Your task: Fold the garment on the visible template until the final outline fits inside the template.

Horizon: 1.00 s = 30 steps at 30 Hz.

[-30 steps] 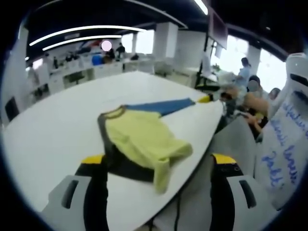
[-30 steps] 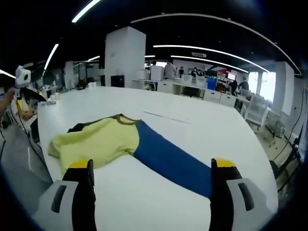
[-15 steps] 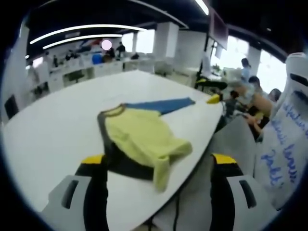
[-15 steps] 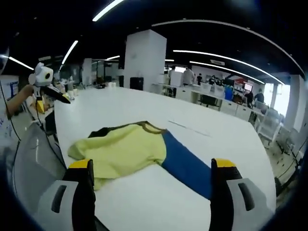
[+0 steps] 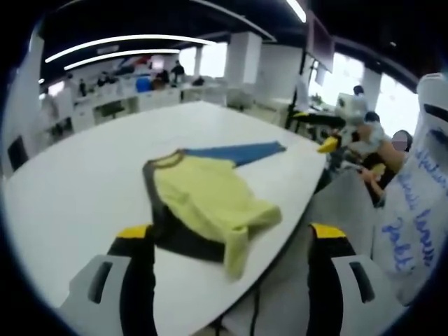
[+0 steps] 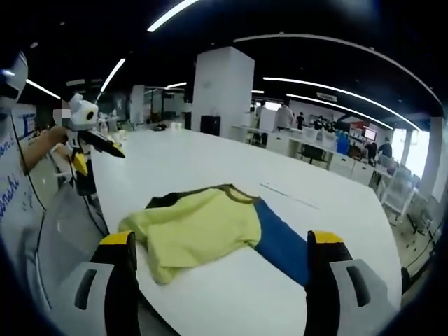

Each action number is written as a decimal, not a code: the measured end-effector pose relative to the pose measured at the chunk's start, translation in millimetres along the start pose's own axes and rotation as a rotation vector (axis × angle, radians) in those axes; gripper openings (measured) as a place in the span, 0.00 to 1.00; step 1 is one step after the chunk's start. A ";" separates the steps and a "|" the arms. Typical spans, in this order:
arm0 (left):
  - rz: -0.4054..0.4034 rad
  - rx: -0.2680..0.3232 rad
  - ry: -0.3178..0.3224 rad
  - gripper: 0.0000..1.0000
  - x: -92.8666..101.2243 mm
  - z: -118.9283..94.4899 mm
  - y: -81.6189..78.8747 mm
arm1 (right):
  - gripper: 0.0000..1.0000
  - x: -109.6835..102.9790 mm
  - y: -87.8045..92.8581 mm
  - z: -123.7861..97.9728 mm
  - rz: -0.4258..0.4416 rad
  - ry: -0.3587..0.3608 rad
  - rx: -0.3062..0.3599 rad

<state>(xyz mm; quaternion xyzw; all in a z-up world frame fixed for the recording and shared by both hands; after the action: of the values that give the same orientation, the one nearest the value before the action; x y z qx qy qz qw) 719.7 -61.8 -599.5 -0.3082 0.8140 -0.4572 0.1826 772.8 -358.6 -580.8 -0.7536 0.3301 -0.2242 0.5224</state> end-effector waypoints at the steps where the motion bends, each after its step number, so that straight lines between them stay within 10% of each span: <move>1: 0.000 -0.003 0.000 0.86 0.2 -0.5 0.7 | 1.00 -0.9 -0.7 -0.2 0.009 -0.002 0.003; 30: 0.008 -0.025 0.034 0.99 16.4 -3.0 6.2 | 1.00 -15.5 12.5 -5.5 0.049 -0.028 -0.011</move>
<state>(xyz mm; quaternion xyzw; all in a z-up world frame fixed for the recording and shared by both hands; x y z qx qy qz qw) 703.7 -68.4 -603.5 -0.2995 0.8239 -0.4514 0.1666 755.2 -353.7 -590.4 -0.7511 0.3423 -0.1990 0.5282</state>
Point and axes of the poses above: the point that each gripper's makers call its tool centre point, and the gripper's own axes: z roughly forward along the fingers, x roughly to its right, y roughly out of its underside, the point moved 2 cm from there along -z, roughly backward along the fingers, and after that the axes turned 9 degrees about z, right-handed, at the moved point
